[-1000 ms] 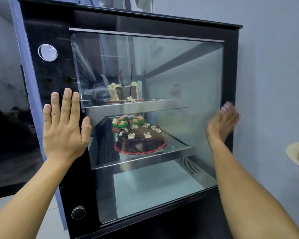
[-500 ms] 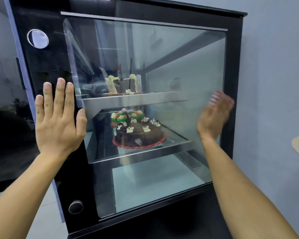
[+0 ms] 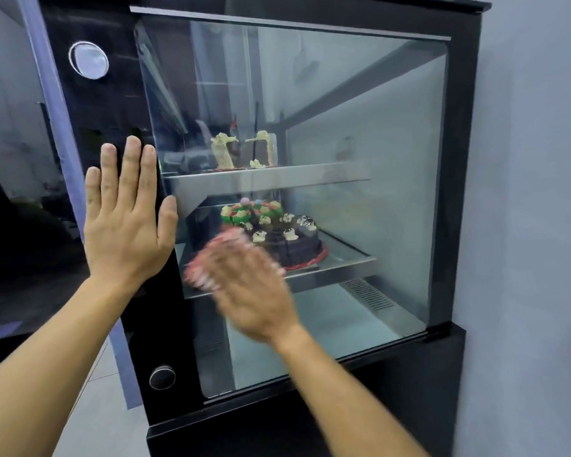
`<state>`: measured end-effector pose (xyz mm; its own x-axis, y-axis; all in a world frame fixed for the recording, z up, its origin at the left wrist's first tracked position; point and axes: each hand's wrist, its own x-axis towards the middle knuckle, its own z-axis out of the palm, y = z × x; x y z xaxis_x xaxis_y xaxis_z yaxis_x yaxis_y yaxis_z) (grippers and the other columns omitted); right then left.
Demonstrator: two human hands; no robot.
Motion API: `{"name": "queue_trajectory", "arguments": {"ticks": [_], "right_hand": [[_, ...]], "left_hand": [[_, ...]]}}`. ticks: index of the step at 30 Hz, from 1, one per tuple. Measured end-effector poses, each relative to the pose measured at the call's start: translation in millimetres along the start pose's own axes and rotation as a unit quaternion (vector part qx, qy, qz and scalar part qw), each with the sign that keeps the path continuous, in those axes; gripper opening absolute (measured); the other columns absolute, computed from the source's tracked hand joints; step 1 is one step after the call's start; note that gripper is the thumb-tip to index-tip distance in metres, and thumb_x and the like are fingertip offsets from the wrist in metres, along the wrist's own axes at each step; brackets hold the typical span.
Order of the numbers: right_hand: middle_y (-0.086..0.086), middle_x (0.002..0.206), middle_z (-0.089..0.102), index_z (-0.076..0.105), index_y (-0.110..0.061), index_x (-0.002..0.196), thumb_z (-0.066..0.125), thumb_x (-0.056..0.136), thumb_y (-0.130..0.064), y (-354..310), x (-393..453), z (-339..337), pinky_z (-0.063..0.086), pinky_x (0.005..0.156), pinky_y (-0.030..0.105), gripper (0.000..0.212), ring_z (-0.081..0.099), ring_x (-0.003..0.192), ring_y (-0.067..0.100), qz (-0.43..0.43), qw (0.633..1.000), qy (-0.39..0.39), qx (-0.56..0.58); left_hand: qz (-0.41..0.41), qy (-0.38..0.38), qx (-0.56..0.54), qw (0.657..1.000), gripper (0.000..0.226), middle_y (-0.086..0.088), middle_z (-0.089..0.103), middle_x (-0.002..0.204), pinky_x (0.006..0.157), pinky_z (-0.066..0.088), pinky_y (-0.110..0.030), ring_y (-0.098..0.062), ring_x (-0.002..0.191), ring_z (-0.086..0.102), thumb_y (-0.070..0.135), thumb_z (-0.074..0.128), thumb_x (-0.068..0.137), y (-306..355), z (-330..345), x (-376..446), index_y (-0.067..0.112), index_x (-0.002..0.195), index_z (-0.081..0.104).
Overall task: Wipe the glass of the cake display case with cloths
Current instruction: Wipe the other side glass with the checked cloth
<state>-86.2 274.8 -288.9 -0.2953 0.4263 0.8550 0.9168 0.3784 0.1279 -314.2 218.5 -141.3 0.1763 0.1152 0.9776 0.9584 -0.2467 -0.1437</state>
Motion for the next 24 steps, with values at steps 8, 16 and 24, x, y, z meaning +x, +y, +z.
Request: {"name": "queue_trajectory", "arguments": {"ticks": [8,16,24], "right_hand": [[0.035,0.165,0.007,0.020,0.014,0.155,0.039,0.103,-0.003,228.9,-59.3,-137.9,-0.008,0.126,0.045,0.058,0.003,0.155,0.049,0.556,0.814,0.158,0.052],[0.006,0.145,0.059,0.065,-0.015,0.136,0.036,0.106,-0.031,-123.2,-2.7,-83.7,-0.023,0.110,0.010,0.045,0.046,0.143,0.024,0.111,0.989,0.042,0.089],[0.010,0.172,0.007,0.019,-0.007,0.163,0.022,0.108,-0.040,67.2,-42.9,-95.1,0.001,0.130,0.047,0.064,0.005,0.160,0.029,0.314,0.936,0.154,0.042]], "left_hand": [[-0.012,-0.003,0.016,1.000,0.067,-0.008,-0.001,0.174,0.130,-0.005,-0.046,-0.031,0.160,-0.004,0.038,0.027,0.109,5.8,2.0,-0.6,0.013,0.167,0.003],[-0.008,-0.004,0.010,1.000,0.066,-0.007,0.000,0.174,0.130,-0.001,-0.048,-0.032,0.160,0.000,0.038,0.028,0.109,3.9,0.3,-0.2,0.014,0.167,0.004],[-0.002,0.002,0.013,1.000,0.066,-0.008,0.003,0.174,0.130,-0.004,-0.045,-0.034,0.160,0.003,0.038,0.027,0.110,3.6,1.5,-1.3,0.013,0.167,0.005]]}}
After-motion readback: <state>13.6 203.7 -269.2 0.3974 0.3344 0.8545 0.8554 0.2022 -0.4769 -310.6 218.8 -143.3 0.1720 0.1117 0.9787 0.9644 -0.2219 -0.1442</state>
